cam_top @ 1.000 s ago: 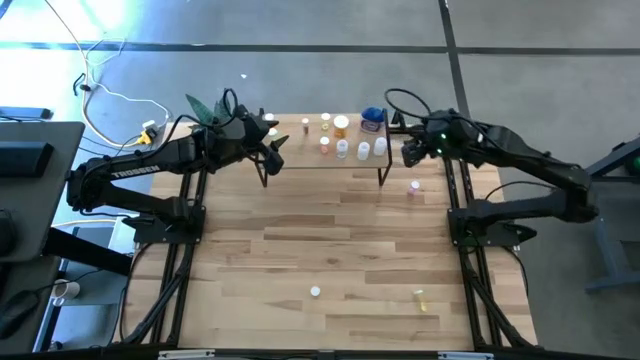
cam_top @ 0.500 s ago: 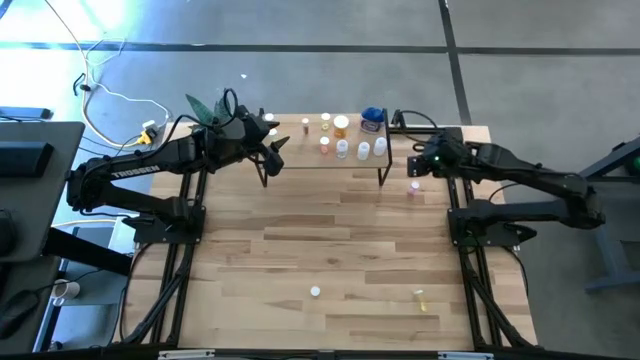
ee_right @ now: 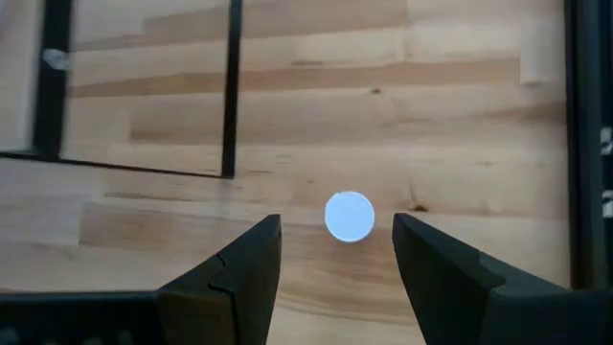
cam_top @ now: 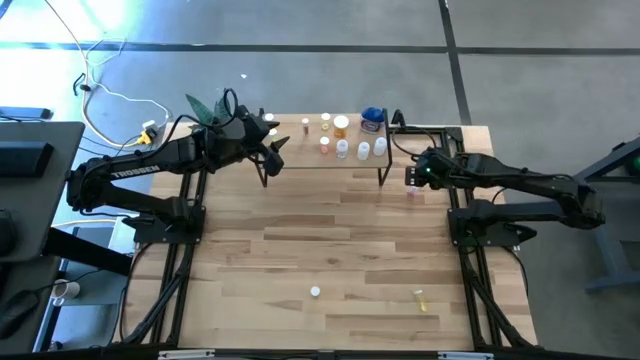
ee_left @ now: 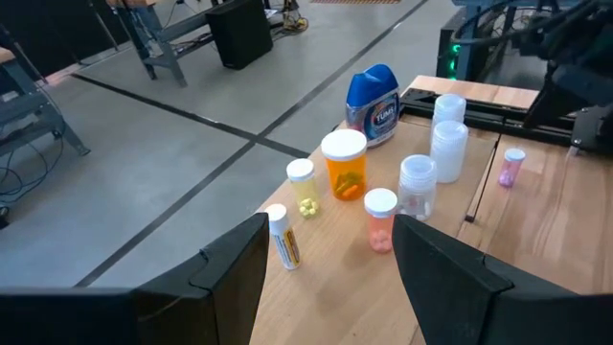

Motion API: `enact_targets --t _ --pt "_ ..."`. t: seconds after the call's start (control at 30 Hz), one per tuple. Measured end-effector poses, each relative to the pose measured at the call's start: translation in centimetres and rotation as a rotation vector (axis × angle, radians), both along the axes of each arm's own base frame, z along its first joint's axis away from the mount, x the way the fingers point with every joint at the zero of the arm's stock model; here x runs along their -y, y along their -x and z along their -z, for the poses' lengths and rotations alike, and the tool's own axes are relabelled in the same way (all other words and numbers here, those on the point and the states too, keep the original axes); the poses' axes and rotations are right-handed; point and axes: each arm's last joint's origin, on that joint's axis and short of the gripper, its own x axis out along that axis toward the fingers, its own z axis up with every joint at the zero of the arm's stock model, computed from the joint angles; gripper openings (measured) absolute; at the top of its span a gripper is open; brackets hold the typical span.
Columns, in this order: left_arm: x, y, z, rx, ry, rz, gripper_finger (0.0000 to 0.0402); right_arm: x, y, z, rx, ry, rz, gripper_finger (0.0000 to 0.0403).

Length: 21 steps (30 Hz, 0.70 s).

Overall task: Pick and place medicine bottles onto shelf by color
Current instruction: Put the purple pill bottle on the shelf

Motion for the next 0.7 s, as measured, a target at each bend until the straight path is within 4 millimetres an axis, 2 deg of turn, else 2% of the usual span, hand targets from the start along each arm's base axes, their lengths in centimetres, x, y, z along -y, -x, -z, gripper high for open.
enact_targets --t 0.7 --pt "0.0 0.0 0.0 -0.001 0.000 0.000 0.0211 0.0 -0.1 3.5 0.042 -0.004 0.054 0.0193"
